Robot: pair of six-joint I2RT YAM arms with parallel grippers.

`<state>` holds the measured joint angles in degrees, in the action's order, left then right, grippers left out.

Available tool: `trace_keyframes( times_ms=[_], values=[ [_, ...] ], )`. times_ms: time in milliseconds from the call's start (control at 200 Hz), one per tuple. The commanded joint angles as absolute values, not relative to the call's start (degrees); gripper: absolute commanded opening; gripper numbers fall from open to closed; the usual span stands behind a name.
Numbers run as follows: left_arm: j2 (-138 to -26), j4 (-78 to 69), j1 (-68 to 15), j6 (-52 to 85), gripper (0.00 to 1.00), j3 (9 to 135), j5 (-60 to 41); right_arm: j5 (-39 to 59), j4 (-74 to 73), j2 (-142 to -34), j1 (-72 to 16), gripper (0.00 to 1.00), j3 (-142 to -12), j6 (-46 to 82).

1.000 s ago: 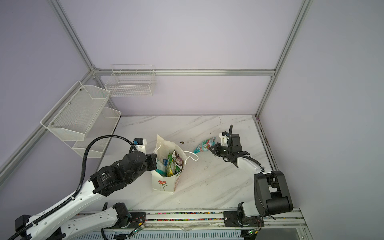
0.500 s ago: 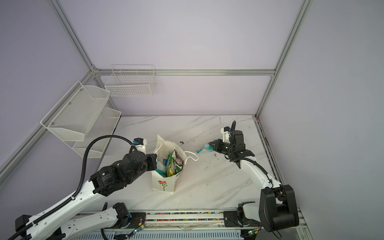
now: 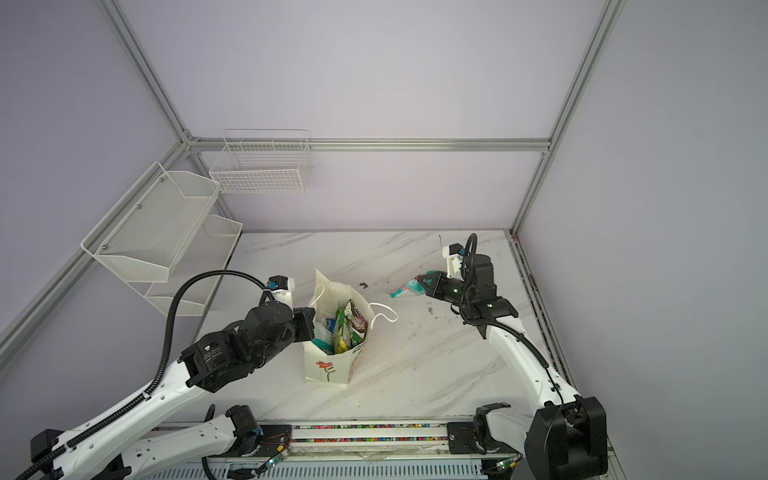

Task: Place the snacks into the paper bag
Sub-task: 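Lower the right gripper and close it on the teal Mint Blossom bag, then lift the teal Mint Blossom bag up off the table with the right gripper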

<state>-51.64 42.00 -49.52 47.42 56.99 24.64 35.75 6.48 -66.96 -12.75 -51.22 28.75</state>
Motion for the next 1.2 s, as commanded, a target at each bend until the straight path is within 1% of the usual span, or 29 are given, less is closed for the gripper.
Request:
trace_keyframes(
  times_ms=[0,755,1195],
  values=[
    [-52.3,42.8,-49.4,47.8,0.00,61.5,23.4,35.7,6.8,-64.7,-13.9,0.00,-54.3,27.7],
    [-51.6,42.8,-49.5,48.2,0.00,61.5,22.5,36.3,12.5,-58.3,-19.0,0.00,-68.2,28.0],
    [-51.6,42.7,-49.7,48.2,0.00,61.6,22.2,39.2,14.1,-57.9,-21.8,0.00,-76.2,25.5]
  ],
)
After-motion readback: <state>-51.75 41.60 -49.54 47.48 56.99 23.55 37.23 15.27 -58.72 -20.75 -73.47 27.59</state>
